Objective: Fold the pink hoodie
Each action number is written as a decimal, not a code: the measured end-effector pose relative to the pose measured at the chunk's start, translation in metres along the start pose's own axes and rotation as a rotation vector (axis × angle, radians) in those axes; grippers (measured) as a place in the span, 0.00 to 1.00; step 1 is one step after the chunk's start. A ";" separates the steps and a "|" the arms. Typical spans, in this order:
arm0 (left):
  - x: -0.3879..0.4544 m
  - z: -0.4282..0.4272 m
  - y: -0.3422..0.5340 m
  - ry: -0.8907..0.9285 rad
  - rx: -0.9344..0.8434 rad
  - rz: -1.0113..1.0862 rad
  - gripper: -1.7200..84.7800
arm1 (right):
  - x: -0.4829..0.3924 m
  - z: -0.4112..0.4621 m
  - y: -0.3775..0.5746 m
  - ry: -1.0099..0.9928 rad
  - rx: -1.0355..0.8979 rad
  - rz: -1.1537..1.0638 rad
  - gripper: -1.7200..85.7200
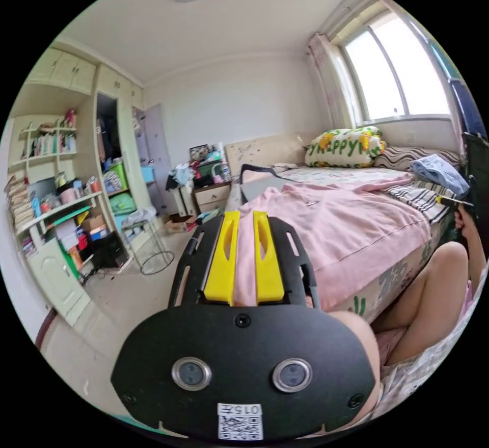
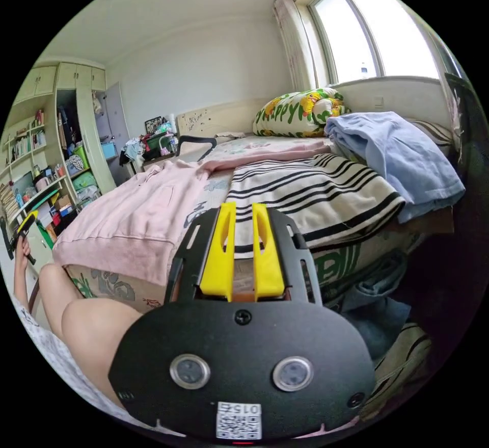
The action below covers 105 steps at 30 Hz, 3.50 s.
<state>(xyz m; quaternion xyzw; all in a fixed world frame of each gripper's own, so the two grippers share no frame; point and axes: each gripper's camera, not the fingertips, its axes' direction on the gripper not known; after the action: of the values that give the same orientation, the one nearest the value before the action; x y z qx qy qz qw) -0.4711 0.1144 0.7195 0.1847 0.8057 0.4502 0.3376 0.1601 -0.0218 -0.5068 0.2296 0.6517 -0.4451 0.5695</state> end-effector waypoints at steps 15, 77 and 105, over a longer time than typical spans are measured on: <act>0.362 0.310 -0.221 0.838 -0.130 0.339 0.09 | 0.188 0.147 -0.260 -0.043 -0.136 0.521 0.11; -0.035 0.288 -0.082 0.958 0.057 0.545 0.12 | -0.324 0.107 -0.106 -0.557 -0.226 -0.516 0.02; -0.225 0.223 -0.062 1.136 0.405 0.279 0.02 | -0.442 0.113 -0.070 -0.742 -0.514 -0.932 0.06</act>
<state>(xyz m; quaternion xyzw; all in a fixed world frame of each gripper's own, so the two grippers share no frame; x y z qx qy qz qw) -0.1540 0.0802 0.6698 0.0802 0.8973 0.3561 -0.2480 0.2731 -0.0605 -0.0606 -0.3901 0.5289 -0.5251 0.5407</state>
